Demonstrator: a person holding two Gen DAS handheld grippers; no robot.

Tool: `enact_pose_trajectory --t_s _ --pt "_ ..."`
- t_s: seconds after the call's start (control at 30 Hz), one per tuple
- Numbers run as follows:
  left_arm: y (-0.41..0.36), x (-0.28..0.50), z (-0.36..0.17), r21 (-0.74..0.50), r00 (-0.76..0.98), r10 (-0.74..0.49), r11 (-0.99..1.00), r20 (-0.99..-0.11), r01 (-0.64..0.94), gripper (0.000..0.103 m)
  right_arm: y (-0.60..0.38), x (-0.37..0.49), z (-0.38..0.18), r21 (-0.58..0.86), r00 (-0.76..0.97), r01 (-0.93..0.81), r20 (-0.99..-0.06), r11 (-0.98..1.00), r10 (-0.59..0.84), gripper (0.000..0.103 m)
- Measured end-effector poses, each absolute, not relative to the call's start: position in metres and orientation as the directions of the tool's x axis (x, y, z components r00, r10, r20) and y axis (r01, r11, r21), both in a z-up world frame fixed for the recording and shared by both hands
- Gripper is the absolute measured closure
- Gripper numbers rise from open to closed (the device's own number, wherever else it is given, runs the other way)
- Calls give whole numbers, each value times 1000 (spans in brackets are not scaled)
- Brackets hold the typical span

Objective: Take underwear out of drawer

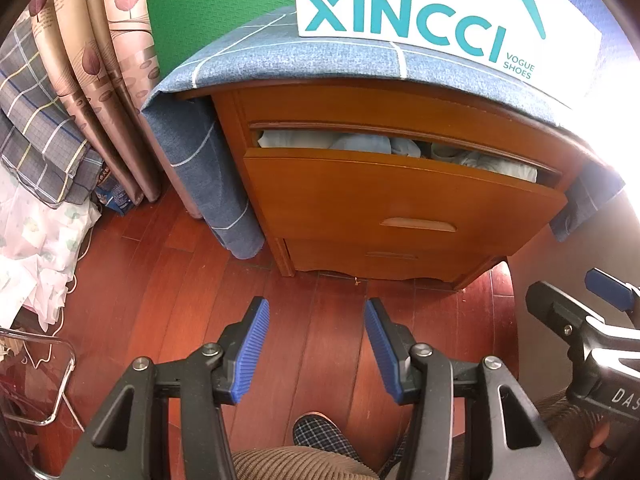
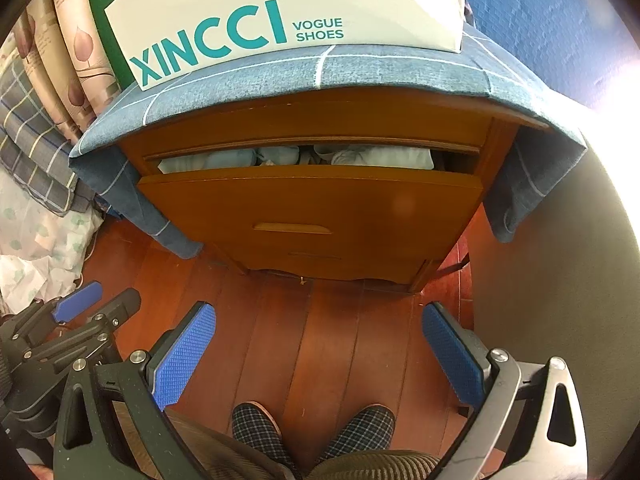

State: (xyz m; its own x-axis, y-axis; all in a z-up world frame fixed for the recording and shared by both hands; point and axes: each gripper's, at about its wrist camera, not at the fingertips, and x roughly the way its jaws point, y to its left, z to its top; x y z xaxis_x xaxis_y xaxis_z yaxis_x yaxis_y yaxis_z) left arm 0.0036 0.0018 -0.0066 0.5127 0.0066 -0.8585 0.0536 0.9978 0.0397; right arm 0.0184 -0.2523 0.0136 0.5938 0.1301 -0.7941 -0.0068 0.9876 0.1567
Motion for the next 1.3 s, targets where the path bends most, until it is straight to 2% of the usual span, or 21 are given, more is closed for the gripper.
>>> enact_pose_trajectory --t_s 1.3 --pt "4 5 -8 30 508 -3 998 -862 58 52 -255 18 11 170 593 -5 -793 985 140 1"
